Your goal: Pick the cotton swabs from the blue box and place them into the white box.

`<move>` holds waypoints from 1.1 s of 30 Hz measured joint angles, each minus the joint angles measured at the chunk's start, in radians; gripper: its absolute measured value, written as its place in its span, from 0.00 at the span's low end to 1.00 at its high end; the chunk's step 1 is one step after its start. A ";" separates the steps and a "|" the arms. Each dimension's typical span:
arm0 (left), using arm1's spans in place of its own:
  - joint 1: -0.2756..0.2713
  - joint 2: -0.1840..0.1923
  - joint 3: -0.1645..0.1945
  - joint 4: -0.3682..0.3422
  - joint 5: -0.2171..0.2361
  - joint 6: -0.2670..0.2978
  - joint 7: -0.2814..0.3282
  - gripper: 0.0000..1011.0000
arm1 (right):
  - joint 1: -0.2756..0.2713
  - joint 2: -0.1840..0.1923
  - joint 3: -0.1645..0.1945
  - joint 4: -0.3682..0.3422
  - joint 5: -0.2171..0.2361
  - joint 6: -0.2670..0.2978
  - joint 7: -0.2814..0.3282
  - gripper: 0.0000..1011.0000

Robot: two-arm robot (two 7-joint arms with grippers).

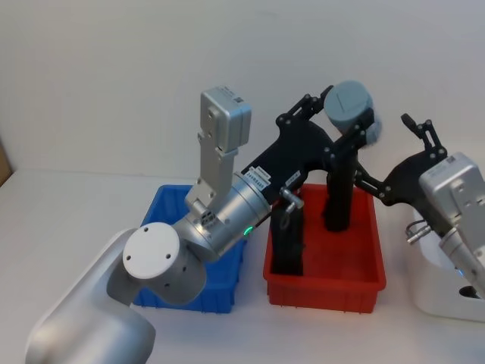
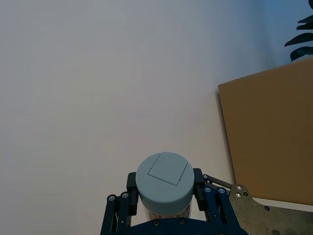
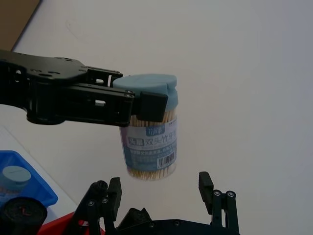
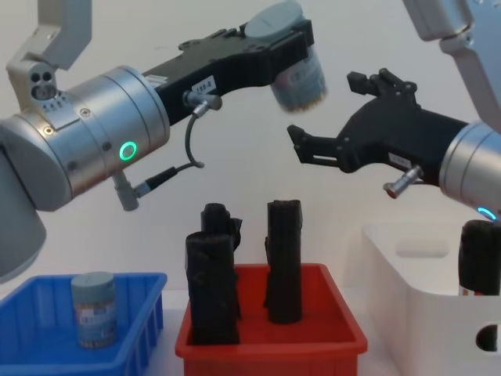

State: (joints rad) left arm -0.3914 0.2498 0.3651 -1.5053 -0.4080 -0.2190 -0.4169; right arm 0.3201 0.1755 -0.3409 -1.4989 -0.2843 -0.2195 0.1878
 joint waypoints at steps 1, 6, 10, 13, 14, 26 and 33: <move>0.000 -0.001 0.001 0.002 0.000 0.001 0.000 0.66 | 0.000 -0.001 -0.001 -0.001 -0.001 0.002 0.000 0.99; -0.001 -0.005 0.003 0.007 0.002 0.002 -0.001 0.66 | 0.001 -0.005 -0.006 -0.006 -0.003 0.007 0.001 0.99; -0.002 -0.006 0.005 0.010 0.003 0.004 -0.001 0.66 | 0.003 -0.009 -0.009 -0.009 -0.006 0.012 0.001 0.99; -0.002 -0.007 0.006 0.012 0.005 0.005 -0.001 0.66 | 0.004 -0.012 -0.011 -0.010 -0.008 0.016 0.001 0.99; -0.002 -0.007 0.006 0.012 0.005 0.005 -0.001 0.66 | 0.005 -0.013 -0.012 -0.010 -0.008 0.017 0.000 0.99; 0.000 -0.009 0.008 0.017 0.011 0.009 -0.001 0.66 | 0.019 -0.027 -0.019 -0.002 -0.022 0.029 -0.007 0.99; 0.001 -0.010 0.009 0.018 0.014 0.009 -0.001 0.66 | 0.024 -0.034 -0.024 0.000 -0.029 0.039 -0.009 0.99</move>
State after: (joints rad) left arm -0.3907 0.2403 0.3738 -1.4875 -0.3938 -0.2100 -0.4180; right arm 0.3440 0.1414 -0.3651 -1.4985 -0.3130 -0.1807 0.1793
